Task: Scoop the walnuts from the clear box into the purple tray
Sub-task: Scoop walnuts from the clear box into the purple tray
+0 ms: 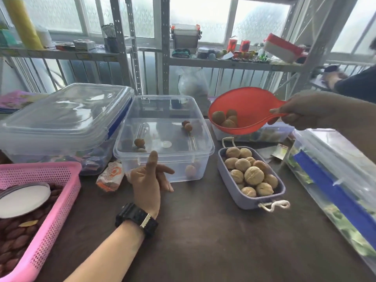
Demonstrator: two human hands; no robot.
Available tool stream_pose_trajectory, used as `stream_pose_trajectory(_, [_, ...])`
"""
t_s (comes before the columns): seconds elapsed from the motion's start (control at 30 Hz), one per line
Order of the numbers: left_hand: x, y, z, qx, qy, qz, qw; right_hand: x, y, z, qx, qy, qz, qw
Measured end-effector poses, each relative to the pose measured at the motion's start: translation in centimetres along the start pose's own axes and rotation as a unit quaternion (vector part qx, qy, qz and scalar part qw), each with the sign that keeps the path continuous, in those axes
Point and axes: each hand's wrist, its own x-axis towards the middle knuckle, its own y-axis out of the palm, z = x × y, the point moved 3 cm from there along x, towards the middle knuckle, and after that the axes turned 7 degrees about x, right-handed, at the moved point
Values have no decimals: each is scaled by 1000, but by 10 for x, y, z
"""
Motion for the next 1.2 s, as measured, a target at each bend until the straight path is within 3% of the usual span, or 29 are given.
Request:
stream_pose_trajectory(0.1, [-6,10,1,33,-3,78,996,-18,-24,-25,-36,-11,-46,998])
stream_pose_trajectory(0.27, [-28,37,-1,126,84,138,979,-42,-39,-57,-84,-43,-111,989])
stream_pose_trajectory(0.4, [-42,63,1,258,196,201,924,-45,-37,-66,-98,-102,-133,981])
stream_pose_trajectory(0.5, [-47,95,4,293,235,223,899,-45,-33,-65,-124,-154,-146,969])
stream_pose_trajectory(0.7, [-38,144,17,269,187,220,919,-48,-27,-61,-165,-226,-158,947])
stream_pose_trajectory(0.93, [-27,154,29,253,128,215,935,-41,-28,-70,-179,-227,-164,943])
stream_pose_trajectory(1.2, [-28,153,30,247,115,200,941,-29,-38,-77,-141,-207,-167,953])
